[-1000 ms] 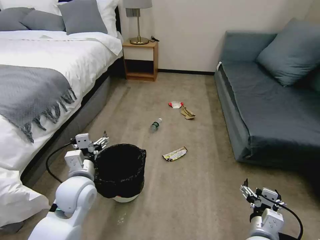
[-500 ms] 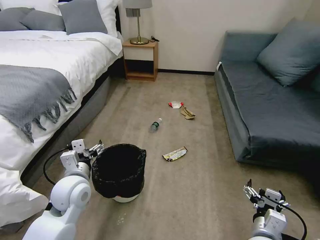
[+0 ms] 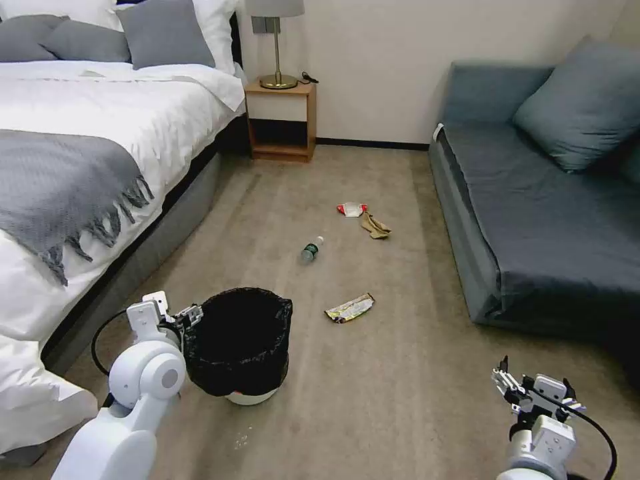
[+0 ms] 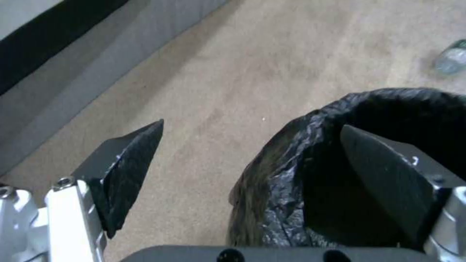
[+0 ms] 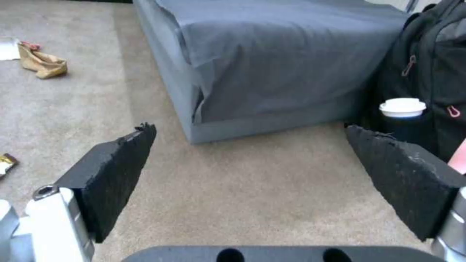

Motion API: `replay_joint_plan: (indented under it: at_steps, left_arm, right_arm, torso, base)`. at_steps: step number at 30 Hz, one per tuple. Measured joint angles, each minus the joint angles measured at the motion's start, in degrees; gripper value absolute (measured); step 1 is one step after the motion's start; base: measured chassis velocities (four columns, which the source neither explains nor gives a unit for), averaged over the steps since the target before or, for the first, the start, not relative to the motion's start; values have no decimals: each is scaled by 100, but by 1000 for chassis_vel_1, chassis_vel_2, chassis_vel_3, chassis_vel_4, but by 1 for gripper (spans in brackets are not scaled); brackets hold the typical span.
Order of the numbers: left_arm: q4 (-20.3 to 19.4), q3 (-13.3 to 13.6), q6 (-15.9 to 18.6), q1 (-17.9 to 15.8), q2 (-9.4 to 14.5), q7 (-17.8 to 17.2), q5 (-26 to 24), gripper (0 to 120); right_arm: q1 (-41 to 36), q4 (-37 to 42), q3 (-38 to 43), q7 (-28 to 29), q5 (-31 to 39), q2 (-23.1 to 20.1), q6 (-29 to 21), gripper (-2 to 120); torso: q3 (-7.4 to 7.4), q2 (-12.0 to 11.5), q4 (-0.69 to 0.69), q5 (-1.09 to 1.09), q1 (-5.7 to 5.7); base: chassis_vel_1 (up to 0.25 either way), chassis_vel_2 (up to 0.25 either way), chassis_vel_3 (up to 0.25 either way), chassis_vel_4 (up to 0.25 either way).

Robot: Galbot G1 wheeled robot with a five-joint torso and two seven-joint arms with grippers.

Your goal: Pick up the trash bin, then pick up the garbage on the floor and place it into the trash bin.

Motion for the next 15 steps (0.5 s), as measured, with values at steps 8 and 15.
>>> replay_joint_plan:
  at_steps: [8, 15]
  left_arm:
    - [448, 156, 1, -344, -200, -155, -398, 94]
    - [963, 234, -12, -483, -277, -126, -390, 93]
  right_arm:
    - [-3, 13, 127, 4, 15, 3, 152, 100]
    - [-75, -16, 137, 23, -81, 37, 232, 100]
  torso:
    - [0, 0, -1, 0, 0]
    - [0, 0, 0, 0, 0]
  base:
    - [0, 0, 0, 0]
    - [0, 0, 0, 0]
